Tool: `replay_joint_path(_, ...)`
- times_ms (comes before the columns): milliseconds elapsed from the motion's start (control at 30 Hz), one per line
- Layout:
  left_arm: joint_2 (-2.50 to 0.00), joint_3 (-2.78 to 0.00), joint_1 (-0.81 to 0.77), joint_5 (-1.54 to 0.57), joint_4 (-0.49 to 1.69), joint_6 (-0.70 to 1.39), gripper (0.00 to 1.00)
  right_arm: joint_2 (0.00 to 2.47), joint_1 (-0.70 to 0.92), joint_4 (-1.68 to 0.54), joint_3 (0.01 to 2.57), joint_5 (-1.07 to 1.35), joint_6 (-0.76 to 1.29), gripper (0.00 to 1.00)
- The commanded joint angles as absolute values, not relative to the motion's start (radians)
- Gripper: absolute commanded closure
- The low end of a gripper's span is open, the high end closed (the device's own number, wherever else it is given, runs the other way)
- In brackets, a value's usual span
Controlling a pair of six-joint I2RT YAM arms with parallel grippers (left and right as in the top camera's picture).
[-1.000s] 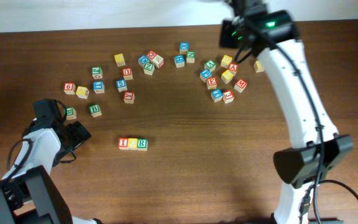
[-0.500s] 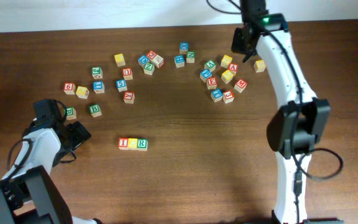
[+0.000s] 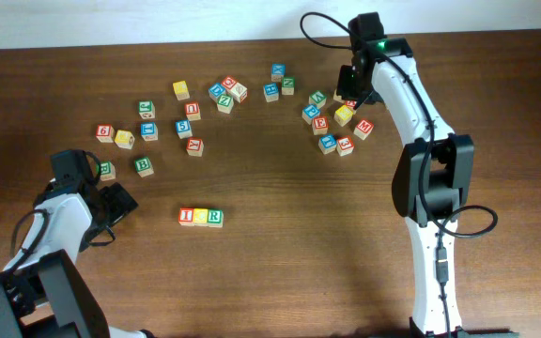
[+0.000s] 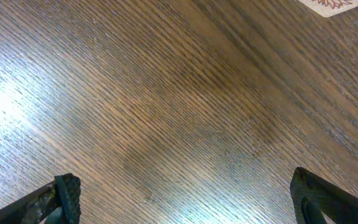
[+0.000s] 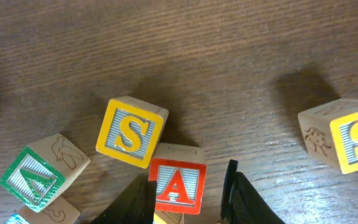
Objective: Spell out ICRA
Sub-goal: 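Move the right gripper over the red A block in the cluster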
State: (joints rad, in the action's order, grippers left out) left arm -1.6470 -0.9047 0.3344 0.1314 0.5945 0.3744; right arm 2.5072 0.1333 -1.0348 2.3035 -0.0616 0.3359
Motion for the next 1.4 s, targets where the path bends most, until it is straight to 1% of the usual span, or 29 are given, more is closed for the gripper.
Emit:
replay_joint_path(0,-1.637,-0.898,0.339,0.139,0.595,0.377,0.01,2.526,0.133,-1.044,2.298,-0.048,0.336,0.69)
replay_joint_path(167,-1.637,-0.898,0.339,0.139,0.595,0.377,0.01,2.529,0.133,-1.039,2.292,-0.048,0.336,0.65)
replay_joint_path(300,-1.637,-0.898,0.339,0.139,0.595,0.377,0.01,2.529,0.138,-1.038,2.288,-0.044,0.336,0.6)
replay_joint_path(567,-1.637,-0.898,0.339,0.139,0.595,0.377,0.01,2.544,0.154,-1.033,2.287,-0.045,0.336,0.58)
replay_joint_path(800,-1.637,-0.898,0.339,0.139,0.595,0.377,0.01,2.577,0.157,-1.027,2.287,-0.05,0.336,0.58)
replay_joint_path(900,-1.637,-0.898,0.339,0.139,0.595,0.377,0.01,2.577,0.156,-1.023,2.287,-0.092,0.336,0.59)
replay_joint_path(933,-1.637,-0.898,0.339,0.139,0.595,0.377,0.01,2.577,0.155,-1.023,2.287,-0.108,0.336,0.59)
replay_joint_path(967,-1.637,-0.898,0.339,0.139,0.595,0.377,0.01,2.577,0.155,-1.024,2.287,-0.128,0.336,0.64)
replay_joint_path(1033,-1.637,-0.898,0.339,0.139,0.595,0.377,0.01,2.576,0.155,-1.024,2.288,-0.144,0.336,0.66)
replay_joint_path(1133,-1.637,-0.898,0.339,0.139,0.595,0.377,0.01,2.576,0.156,-1.023,2.3,-0.143,0.336,0.65)
replay_joint_path(1167,-1.637,-0.898,0.339,0.139,0.595,0.377,0.0,2.576,0.156,-1.023,2.304,-0.143,0.336,0.64)
replay_joint_path(1200,-1.637,-0.898,0.339,0.139,0.595,0.377,0.01,2.576,0.156,-1.019,2.306,-0.143,0.334,0.61)
replay_joint_path(1300,-1.637,-0.898,0.339,0.139,0.595,0.377,0.01,2.576,0.156,-1.001,2.306,-0.143,0.287,0.59)
replay_joint_path(1333,-1.637,-0.898,0.339,0.139,0.595,0.377,0.01,2.576,0.156,-0.999,2.306,-0.143,0.284,0.61)
replay_joint_path(1367,-1.637,-0.898,0.339,0.139,0.595,0.377,0.01,2.576,0.156,-0.998,2.306,-0.142,0.284,0.67)
